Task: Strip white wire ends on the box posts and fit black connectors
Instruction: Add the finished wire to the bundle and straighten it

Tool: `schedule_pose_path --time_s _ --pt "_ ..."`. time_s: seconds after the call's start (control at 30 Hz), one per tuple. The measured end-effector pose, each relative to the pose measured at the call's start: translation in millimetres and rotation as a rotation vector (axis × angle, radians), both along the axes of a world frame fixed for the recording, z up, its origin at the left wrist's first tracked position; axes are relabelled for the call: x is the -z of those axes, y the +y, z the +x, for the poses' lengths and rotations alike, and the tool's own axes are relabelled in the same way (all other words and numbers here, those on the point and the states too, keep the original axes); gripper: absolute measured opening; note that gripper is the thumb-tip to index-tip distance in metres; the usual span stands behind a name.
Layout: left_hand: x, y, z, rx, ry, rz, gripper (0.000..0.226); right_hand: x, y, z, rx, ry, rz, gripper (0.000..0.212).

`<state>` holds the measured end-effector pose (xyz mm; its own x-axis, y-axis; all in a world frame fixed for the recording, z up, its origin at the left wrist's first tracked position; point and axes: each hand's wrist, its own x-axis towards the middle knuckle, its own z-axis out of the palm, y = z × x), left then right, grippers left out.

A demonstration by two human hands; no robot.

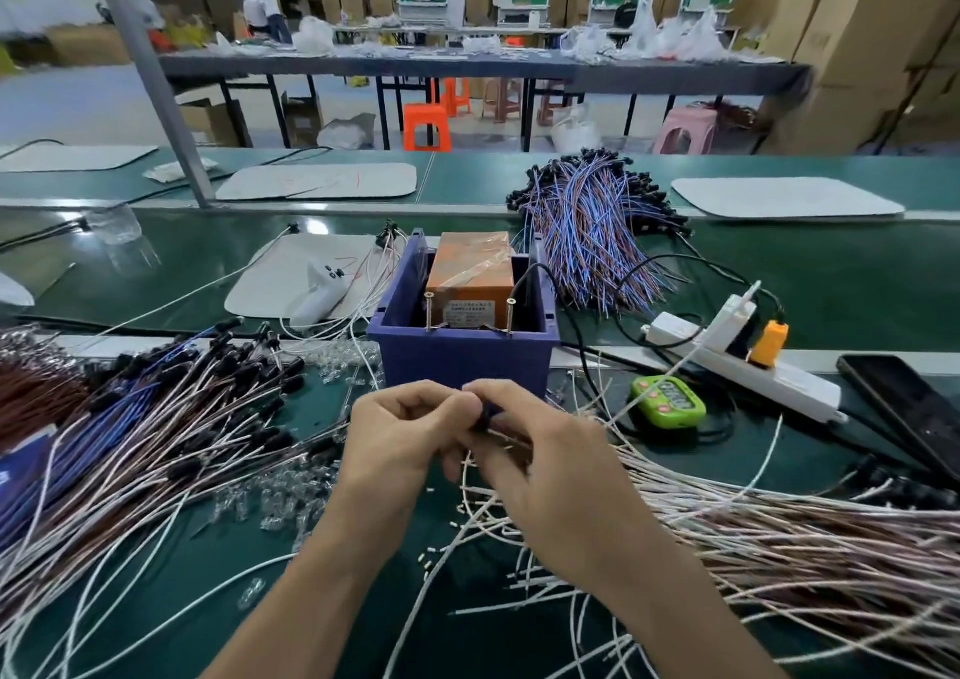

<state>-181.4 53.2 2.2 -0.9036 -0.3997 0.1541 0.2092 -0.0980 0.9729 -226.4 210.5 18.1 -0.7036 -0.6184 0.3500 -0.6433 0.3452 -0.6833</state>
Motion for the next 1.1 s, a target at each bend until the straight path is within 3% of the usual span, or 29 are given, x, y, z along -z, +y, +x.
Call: schedule_pose_path --time_s 0.1,0.23,0.3,0.37,0.47,0.53,0.7,0.83,1.1 --pt "5.2 2.8 -1.9 -0.122 0.001 -0.174 0.028 3.4 -1.4 -0.9 0.079 -0.045 -0.067 0.007" --pt "13.2 8.2 0.8 -0.353 -0.022 -0.756 0.047 5.1 -2.1 -4.4 0.014 -0.225 -0.074 0.009" --pt "13.5 9.5 2.8 -0.386 -0.001 -0.855 0.049 6.7 -2.4 -5.7 -0.046 -0.362 -0.14 0.016" --pt "14.4 12.3 2.2 -0.353 0.018 -0.747 0.053 7.5 -3.6 -5.6 -0.072 -0.478 -0.202 0.02" --pt "15.1 15.2 -3.5 -0.209 -0.05 -0.366 0.066 7.1 -3.2 -7.5 -0.079 -0.592 -0.26 0.02" --pt "15.1 16.3 -6.3 -0.161 -0.093 -0.262 0.065 6.0 -1.7 -8.6 -0.09 -0.635 -0.283 0.02" --pt "12.1 14.4 -6.4 -0.121 -0.034 -0.281 0.066 4.6 -2.5 -9.6 -0.113 -0.774 -0.369 0.022" --pt "8.1 10.7 -4.3 -0.114 -0.017 -0.261 0.06 4.3 -8.4 -7.4 -0.128 -0.917 -0.414 0.036" --pt "12.1 17.9 -10.5 -0.024 -0.186 -0.023 0.078 9.8 -8.5 -3.8 -0.059 -0.738 -0.46 0.035"
